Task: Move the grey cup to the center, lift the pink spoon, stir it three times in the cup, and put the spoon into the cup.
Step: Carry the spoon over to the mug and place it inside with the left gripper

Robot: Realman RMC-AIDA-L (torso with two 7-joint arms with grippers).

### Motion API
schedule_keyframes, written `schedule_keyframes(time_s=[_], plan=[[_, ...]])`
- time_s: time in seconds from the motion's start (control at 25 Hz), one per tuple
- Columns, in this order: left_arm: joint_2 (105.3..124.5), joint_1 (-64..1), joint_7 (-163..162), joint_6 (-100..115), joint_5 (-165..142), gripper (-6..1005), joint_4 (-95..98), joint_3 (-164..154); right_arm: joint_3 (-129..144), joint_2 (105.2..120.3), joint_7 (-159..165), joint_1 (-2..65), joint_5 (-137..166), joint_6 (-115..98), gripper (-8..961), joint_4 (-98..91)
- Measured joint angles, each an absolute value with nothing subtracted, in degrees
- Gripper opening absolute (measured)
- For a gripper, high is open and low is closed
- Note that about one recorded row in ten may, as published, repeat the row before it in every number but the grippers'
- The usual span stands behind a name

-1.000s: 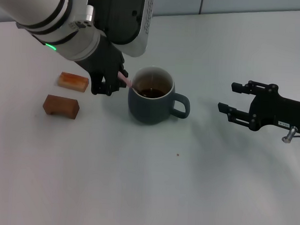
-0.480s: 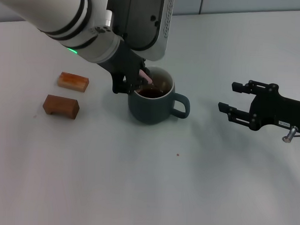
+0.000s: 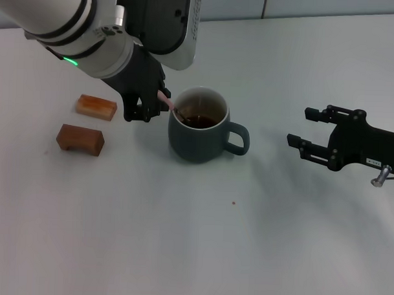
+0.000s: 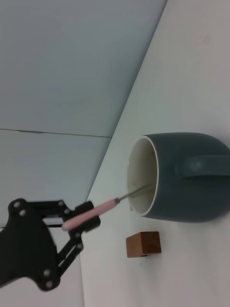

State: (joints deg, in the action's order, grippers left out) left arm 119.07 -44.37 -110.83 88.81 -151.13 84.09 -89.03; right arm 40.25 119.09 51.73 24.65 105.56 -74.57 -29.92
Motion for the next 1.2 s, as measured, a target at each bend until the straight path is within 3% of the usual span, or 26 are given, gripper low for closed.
schedule_keyframes(time_s=[1.08,1.2], plan=[[118.83,-42.0,-113.2,87.9,-144.4,278,84.4,-87.3,40.3,119.18,52.2,24.4,105.6,-75.1,643,-29.9],[118.81,-40.8,-113.1,87.9,-142.3,420,86.0,-84.8,40.3,119.18,52.2,24.4,105.6,-75.1,643,-29.9]])
